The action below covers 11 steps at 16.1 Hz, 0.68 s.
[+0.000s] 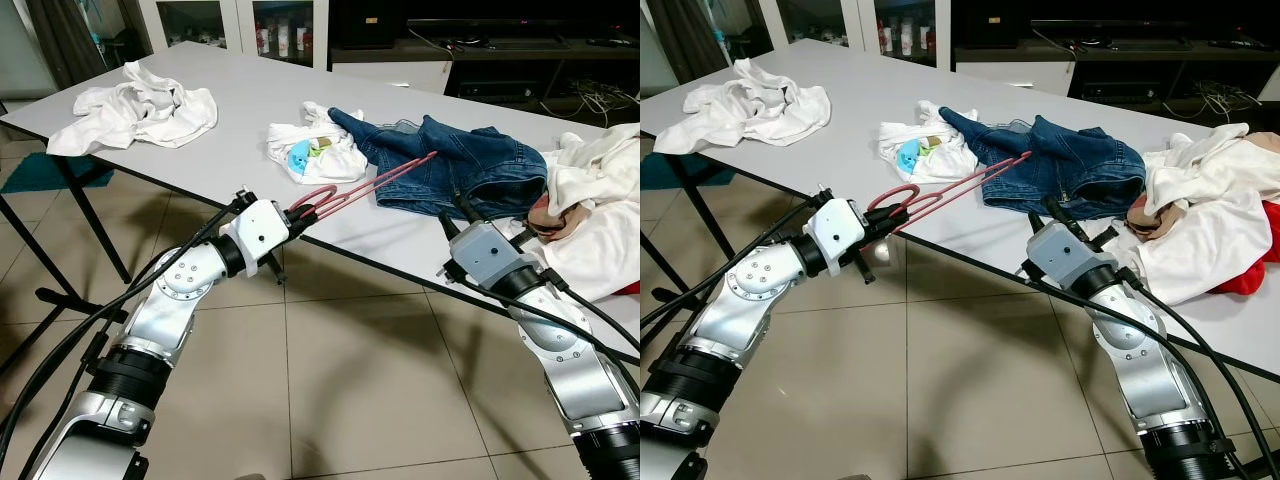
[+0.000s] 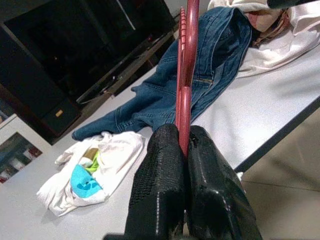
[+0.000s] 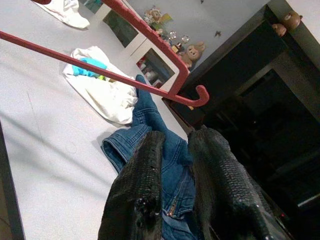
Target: Hang hanger
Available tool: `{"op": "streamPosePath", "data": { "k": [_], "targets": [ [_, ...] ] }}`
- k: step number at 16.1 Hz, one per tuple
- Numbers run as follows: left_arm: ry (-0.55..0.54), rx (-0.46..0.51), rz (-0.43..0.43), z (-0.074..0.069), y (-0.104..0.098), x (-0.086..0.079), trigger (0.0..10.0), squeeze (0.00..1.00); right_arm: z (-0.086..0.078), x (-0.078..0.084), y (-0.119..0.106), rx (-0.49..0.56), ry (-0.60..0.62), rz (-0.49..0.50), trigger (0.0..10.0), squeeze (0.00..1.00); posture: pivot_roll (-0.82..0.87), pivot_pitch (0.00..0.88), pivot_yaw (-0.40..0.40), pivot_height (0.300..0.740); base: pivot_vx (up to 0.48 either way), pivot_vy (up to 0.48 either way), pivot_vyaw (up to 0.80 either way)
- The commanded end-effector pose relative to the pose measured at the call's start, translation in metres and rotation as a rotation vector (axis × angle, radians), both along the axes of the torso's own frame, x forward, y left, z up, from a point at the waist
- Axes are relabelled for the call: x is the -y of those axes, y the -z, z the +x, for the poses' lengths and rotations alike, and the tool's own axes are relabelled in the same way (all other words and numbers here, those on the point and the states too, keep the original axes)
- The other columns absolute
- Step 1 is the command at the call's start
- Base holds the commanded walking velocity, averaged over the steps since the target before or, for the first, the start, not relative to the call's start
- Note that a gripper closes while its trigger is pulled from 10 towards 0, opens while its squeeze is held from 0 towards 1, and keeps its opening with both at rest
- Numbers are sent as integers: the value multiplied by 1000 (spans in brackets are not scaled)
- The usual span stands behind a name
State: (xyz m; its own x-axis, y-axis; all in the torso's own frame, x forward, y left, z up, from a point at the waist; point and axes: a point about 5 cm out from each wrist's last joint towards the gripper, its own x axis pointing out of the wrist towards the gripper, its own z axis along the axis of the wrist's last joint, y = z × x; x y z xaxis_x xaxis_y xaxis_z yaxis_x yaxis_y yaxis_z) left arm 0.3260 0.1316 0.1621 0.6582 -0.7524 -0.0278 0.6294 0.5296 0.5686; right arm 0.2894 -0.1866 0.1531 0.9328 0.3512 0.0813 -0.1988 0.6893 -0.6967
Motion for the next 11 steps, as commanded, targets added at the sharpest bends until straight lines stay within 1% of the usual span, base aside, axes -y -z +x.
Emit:
{"op": "streamPosePath", "data": {
  "k": [1, 6, 8, 11],
  "targets": [
    [13, 17, 5, 2, -5, 3, 10000, 0, 2, -1, -2, 14, -3, 7, 10000, 0, 19, 0, 8, 723, 0, 0, 0],
    [18, 13, -21, 1, -3, 8, 10000, 0, 2, -4, -2, 17, -8, 17, 10000, 0, 19, 0, 8, 723, 320, 0, 0],
    [13, -5, -90, 1, -3, 14, 10000, 0, 3, -5, -3, 22, -6, 30, 10000, 0, 19, 0, 7, 723, 354, 0, 0],
    [14, -15, -98, 0, 0, 17, 10000, 0, 3, -6, -3, 23, -8, 35, 10000, 0, 19, 0, 7, 723, 355, 0, 0]
  ]
}}
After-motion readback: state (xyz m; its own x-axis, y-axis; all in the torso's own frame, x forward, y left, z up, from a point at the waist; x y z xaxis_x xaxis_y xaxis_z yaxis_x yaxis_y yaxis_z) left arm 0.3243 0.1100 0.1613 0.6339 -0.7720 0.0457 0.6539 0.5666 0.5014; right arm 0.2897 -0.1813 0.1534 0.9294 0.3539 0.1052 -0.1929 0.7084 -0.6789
